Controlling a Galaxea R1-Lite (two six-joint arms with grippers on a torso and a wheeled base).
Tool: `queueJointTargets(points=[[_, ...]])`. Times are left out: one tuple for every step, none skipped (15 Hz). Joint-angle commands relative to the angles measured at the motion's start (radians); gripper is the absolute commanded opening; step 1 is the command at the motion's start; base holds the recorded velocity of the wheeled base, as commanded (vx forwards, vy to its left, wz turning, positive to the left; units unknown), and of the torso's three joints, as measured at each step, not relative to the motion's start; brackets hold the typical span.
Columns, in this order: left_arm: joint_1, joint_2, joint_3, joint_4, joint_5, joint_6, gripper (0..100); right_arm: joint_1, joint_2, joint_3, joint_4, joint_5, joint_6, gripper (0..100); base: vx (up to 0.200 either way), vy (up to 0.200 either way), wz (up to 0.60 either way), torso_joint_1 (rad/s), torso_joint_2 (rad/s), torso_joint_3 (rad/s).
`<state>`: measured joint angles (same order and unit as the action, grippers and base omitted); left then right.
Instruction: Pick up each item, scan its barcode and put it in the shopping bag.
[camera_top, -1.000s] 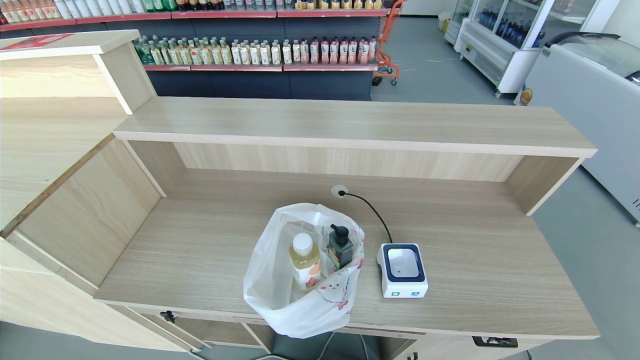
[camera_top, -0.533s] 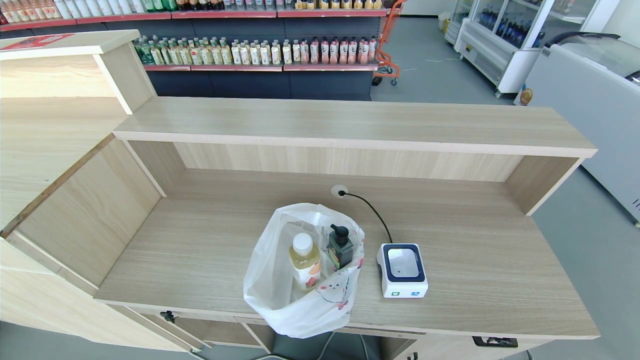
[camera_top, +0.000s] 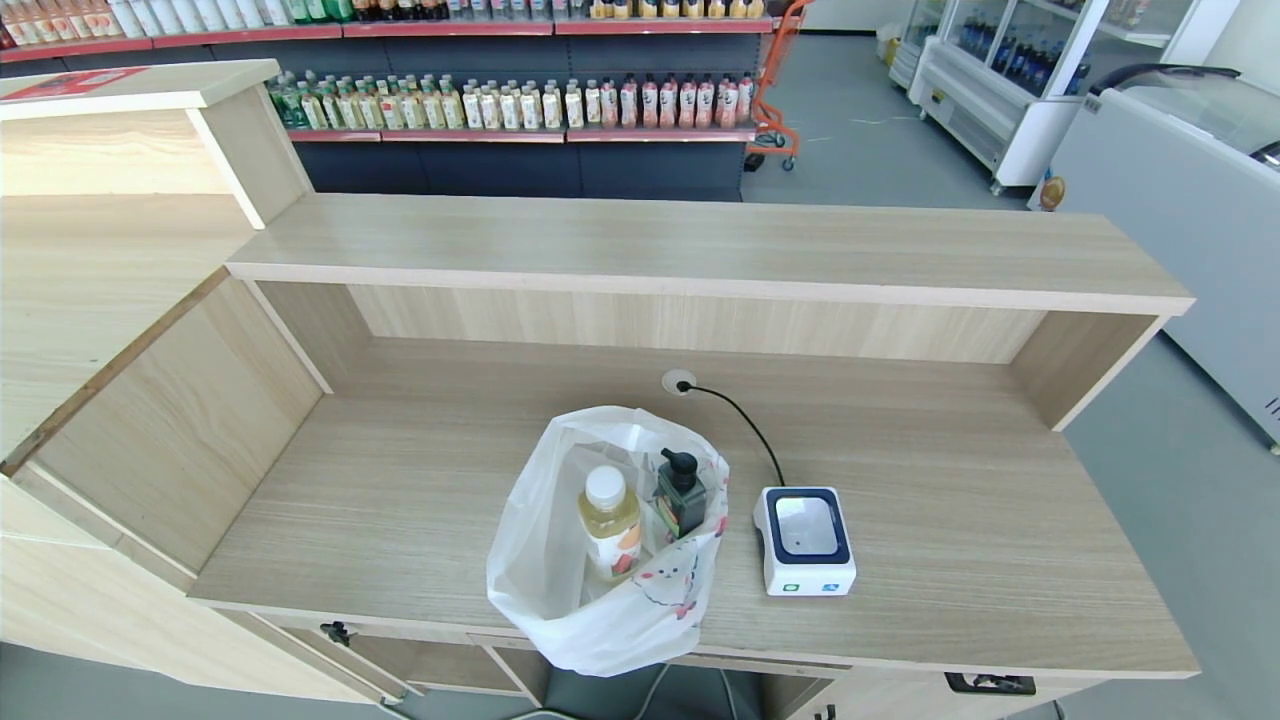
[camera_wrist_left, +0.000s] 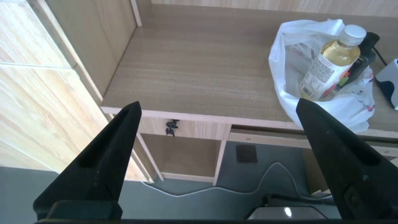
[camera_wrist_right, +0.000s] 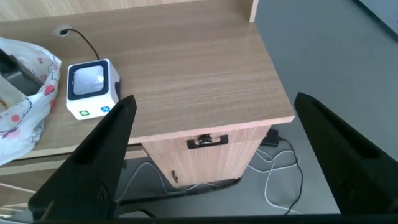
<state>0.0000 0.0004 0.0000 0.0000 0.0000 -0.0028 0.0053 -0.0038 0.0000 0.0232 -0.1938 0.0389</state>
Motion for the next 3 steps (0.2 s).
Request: queueJointTargets(points=[[0.000, 0.000, 0.000, 0.000, 0.000, 0.000, 100, 0.001, 0.004, 0.000, 0.001, -0.001, 0.001, 100, 0.000, 0.000, 0.00, 0.000, 0.00, 0.000], [0.000, 0.000, 0.000, 0.000, 0.000, 0.000, 100, 0.001, 0.004, 0.000, 0.001, 0.001, -0.001, 100, 0.000, 0.000, 0.00, 0.000, 0.00, 0.000], [0.000, 0.000, 0.000, 0.000, 0.000, 0.000, 100, 0.001, 0.004, 0.000, 0.003, 0.001, -0.002, 100, 0.000, 0.000, 0.00, 0.000, 0.00, 0.000]])
